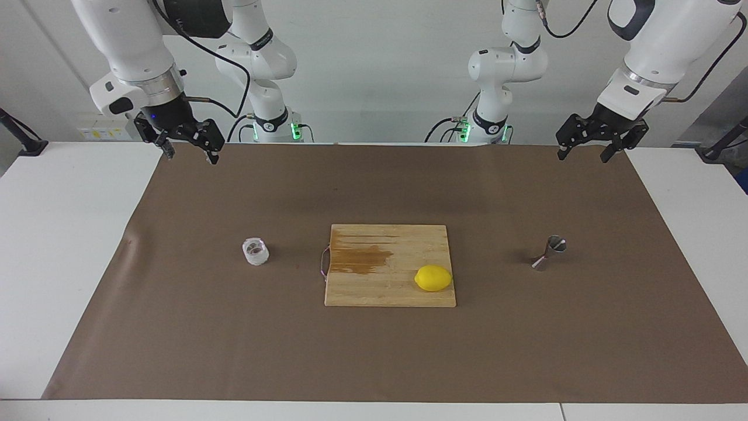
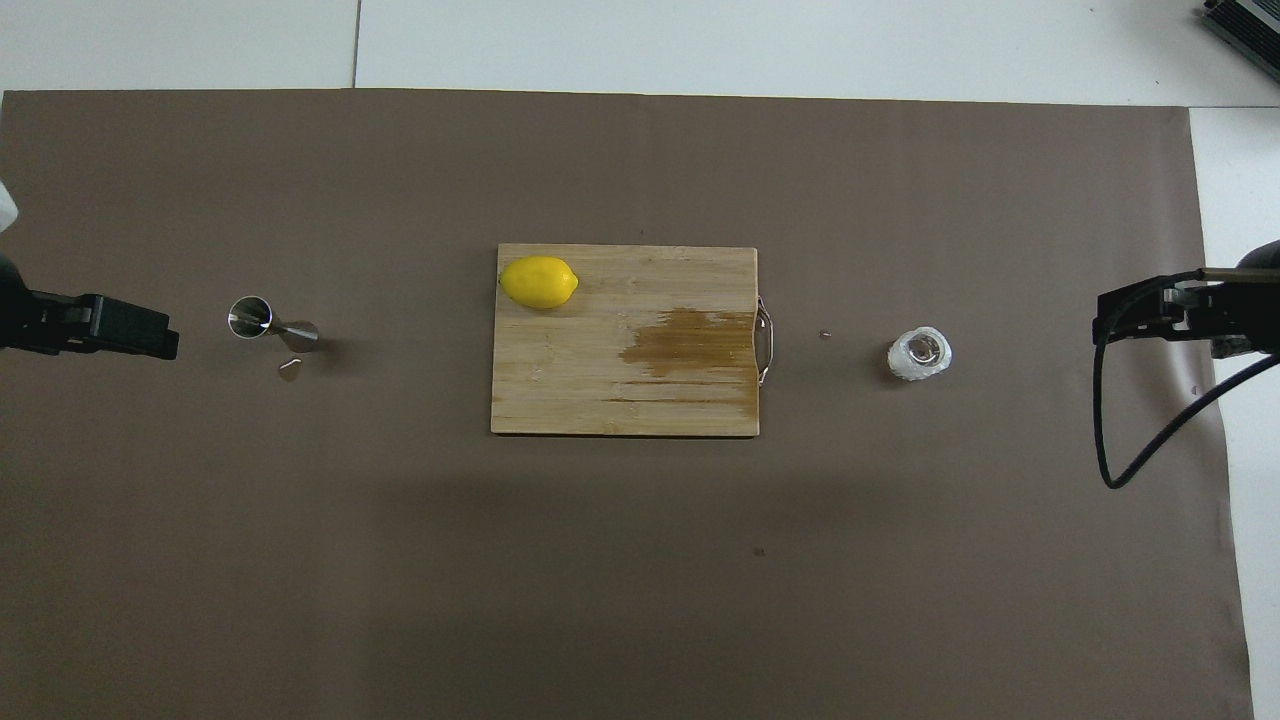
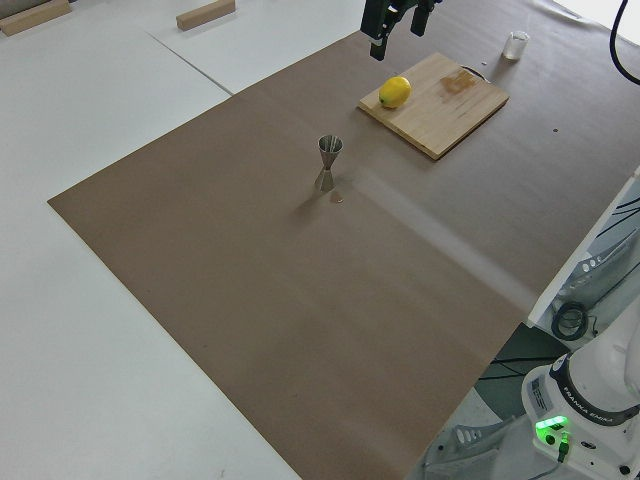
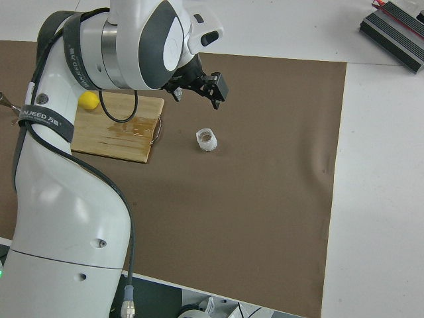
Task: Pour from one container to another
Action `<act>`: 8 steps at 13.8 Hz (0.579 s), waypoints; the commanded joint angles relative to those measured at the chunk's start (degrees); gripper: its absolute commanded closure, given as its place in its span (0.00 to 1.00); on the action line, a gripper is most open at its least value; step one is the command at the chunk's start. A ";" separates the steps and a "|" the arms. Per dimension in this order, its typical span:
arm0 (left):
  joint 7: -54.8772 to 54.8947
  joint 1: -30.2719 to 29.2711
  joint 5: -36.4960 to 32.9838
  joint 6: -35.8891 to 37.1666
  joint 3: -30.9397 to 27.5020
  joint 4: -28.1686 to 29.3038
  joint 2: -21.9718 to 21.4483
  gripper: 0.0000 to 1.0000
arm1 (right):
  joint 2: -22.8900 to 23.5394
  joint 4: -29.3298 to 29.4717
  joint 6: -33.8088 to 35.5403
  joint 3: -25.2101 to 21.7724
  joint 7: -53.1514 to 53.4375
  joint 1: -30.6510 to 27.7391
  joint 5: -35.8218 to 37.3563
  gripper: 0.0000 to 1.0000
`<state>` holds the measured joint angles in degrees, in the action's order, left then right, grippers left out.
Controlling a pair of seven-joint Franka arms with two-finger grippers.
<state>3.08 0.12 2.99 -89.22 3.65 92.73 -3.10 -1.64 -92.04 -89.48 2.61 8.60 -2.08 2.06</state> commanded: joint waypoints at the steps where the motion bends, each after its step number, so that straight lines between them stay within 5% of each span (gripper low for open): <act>1: 1.66 -0.56 -0.35 0.62 -0.04 -0.79 0.11 0.00 | -0.91 -0.60 0.45 0.47 0.36 -0.90 -1.27 0.00; 8: 1.23 0.31 -0.26 0.80 0.13 -0.35 -0.15 0.00 | -0.91 -0.60 0.36 0.47 0.36 -0.90 -1.27 0.00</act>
<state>3.88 0.19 2.99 -89.03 3.70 92.72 -3.10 -1.64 -92.04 -89.48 2.61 8.60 -2.08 2.06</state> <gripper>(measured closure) 0.000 0.000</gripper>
